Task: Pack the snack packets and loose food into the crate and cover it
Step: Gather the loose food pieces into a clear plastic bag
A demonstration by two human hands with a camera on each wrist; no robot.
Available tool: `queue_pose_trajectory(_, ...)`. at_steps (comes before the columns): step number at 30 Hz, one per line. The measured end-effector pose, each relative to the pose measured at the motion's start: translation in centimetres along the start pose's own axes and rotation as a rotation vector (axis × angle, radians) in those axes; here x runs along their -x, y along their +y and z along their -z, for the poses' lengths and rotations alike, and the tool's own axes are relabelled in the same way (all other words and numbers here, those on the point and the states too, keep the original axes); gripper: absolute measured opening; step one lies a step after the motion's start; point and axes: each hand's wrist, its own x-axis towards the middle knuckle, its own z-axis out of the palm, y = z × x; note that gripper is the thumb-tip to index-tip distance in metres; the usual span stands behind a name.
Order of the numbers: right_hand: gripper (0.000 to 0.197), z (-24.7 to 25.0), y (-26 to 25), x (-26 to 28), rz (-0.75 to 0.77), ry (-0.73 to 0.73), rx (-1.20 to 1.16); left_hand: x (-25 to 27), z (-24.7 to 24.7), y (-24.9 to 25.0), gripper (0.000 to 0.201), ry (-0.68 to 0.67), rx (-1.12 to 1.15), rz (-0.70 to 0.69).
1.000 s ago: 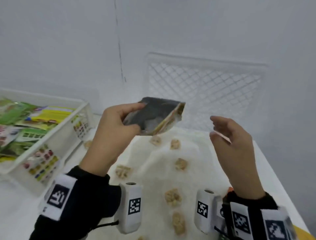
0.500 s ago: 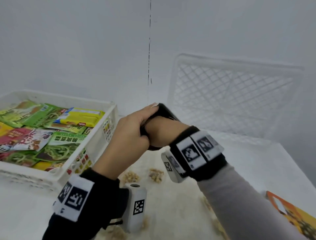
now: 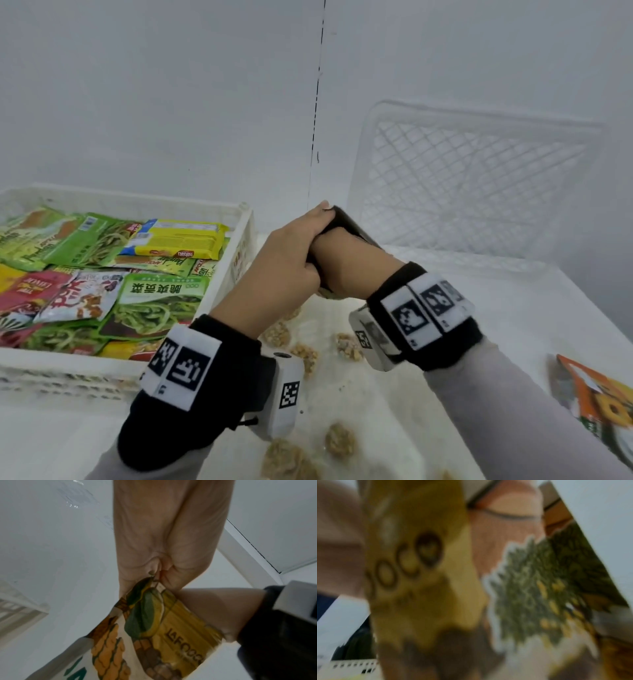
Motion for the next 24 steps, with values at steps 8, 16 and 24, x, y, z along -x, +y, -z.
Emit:
queue_pose_trajectory(8,0.017,1.9,1.6,1.9,0.124,0.524,-0.099,-2.2,0.3,-1.2,0.069,0.146,-0.040,-0.048)
queue_pose_trajectory(16,0.018,0.9,7.2,2.6,-0.225,0.716,-1.540,-3.1,-2.5,-1.6,0.065,0.160,-0.167,-0.043)
queue_pose_trajectory(24,0.033,-2.9,13.6,6.5,-0.264,0.656,-2.363,-2.5,-11.2,-2.0,0.073,-0.086,-0.627,0.052)
